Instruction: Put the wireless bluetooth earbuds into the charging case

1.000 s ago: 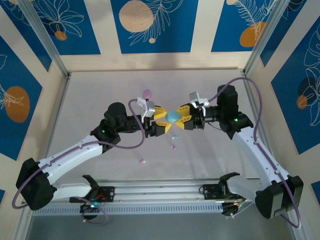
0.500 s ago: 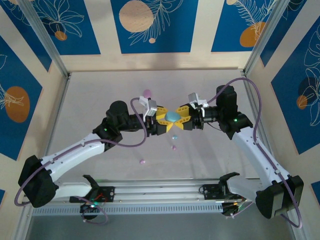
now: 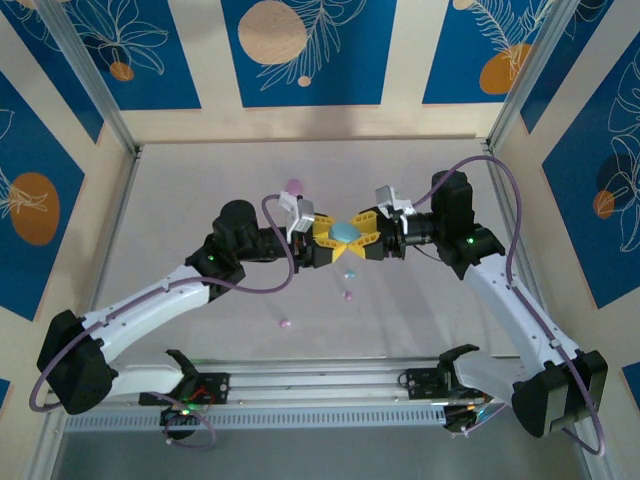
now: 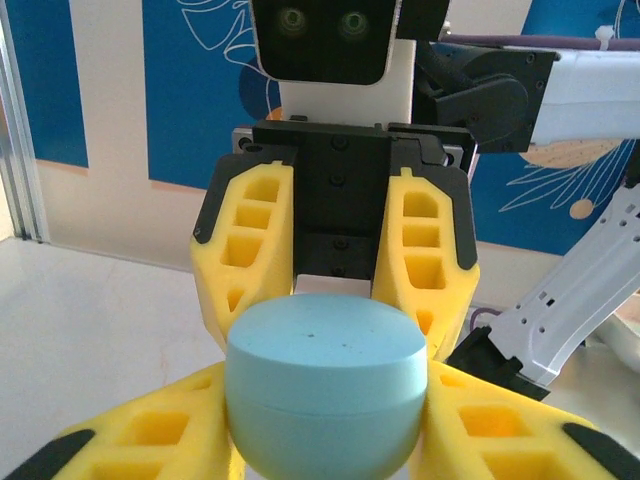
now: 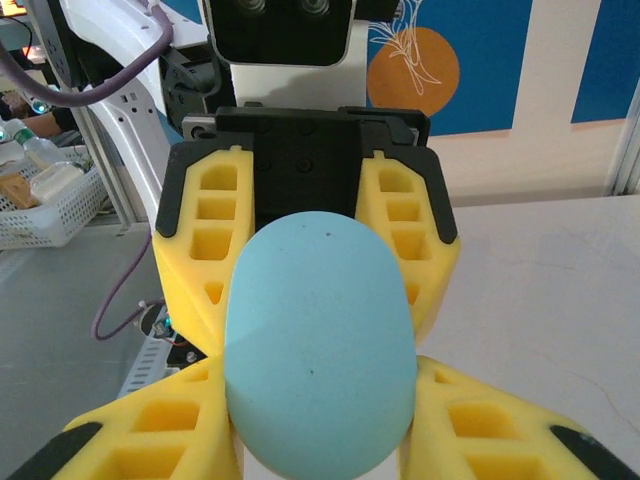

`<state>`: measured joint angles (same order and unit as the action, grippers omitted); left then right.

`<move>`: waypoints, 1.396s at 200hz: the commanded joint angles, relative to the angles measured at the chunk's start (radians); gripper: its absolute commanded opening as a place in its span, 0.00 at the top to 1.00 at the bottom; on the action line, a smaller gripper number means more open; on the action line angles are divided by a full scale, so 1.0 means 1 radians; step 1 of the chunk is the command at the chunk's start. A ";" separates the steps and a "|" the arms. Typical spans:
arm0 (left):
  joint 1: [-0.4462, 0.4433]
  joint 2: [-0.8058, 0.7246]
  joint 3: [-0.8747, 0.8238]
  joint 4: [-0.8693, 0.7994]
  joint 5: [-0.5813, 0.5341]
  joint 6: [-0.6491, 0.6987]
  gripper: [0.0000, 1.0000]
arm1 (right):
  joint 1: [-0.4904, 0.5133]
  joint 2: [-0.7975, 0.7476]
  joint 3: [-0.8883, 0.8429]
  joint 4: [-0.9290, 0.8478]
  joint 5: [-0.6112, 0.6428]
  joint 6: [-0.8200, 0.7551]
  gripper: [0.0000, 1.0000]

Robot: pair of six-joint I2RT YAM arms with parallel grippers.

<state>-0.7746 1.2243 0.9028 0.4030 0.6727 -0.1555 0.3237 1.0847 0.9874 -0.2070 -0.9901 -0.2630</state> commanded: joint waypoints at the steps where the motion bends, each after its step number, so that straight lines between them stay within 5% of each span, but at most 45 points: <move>1: -0.008 -0.014 0.028 -0.054 0.017 0.053 0.67 | -0.003 0.000 0.029 0.021 -0.047 0.056 0.67; 28: -0.007 -0.024 0.023 -0.076 0.015 0.075 0.76 | -0.018 0.002 0.040 0.023 -0.056 0.097 0.61; 134: -0.007 -0.048 -0.006 -0.050 0.018 0.078 0.80 | -0.029 -0.016 0.029 0.100 0.085 0.218 0.51; 202: -0.007 -0.037 -0.005 -0.036 0.028 0.059 0.80 | 0.035 -0.055 0.019 0.090 0.188 0.077 0.64; 279: -0.007 -0.025 -0.002 -0.043 0.033 0.053 0.75 | 0.043 -0.057 0.042 0.074 0.179 0.062 0.91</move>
<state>-0.7795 1.1988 0.9039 0.3500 0.6918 -0.0982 0.3580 1.0416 0.9932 -0.1165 -0.7910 -0.1864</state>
